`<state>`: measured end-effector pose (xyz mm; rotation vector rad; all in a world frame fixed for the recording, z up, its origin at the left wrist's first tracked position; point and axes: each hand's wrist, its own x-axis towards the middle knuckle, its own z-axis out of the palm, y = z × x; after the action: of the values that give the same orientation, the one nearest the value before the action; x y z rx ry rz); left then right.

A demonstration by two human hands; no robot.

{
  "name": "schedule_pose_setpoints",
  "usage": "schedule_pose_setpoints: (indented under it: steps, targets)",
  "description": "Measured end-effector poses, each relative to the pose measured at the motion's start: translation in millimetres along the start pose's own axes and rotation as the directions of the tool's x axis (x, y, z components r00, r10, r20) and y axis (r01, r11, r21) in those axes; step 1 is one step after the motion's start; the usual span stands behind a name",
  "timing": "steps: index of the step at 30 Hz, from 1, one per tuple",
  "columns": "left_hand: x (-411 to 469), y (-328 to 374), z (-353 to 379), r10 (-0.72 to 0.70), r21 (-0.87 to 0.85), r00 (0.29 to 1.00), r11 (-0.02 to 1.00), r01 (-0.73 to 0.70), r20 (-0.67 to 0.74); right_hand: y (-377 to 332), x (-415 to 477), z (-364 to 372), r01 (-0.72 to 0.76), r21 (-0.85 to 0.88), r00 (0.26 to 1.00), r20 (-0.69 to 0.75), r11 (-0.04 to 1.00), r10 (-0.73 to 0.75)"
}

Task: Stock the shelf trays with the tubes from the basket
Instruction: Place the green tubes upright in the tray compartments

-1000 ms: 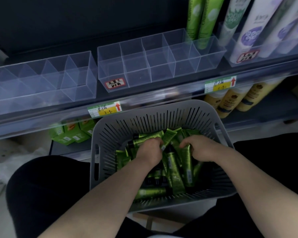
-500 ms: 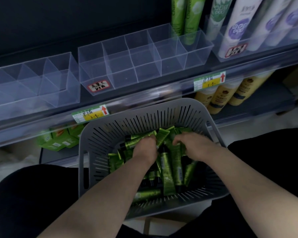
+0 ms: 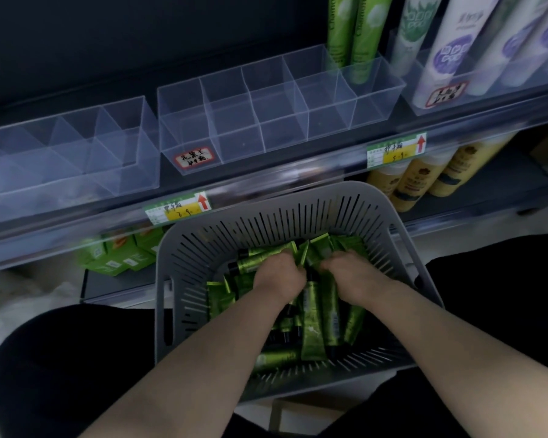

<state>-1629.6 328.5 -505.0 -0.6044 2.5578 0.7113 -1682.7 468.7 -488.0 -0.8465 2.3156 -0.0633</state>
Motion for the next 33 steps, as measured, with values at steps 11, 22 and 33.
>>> schedule_pose_setpoints:
  steps: [11, 22, 33]
  targets:
    - [14, -5, -5, -0.087, -0.083, 0.993, 0.992, 0.093, 0.074, 7, -5, -11, 0.095, -0.123, 0.994, -0.035, 0.988, -0.1]
    - [-4, -11, -1, 0.065, -0.269, 0.997, 0.96, -0.07, -0.027, 1, -20, -29, 0.088, 0.27, 0.995, -0.06, 0.959, -0.074]
    - [-52, 7, -79, 0.37, -0.187, 0.817, 0.853, -0.487, -0.444, -11, -58, -83, 0.25, 0.224, 0.853, -0.51, 0.942, -0.106]
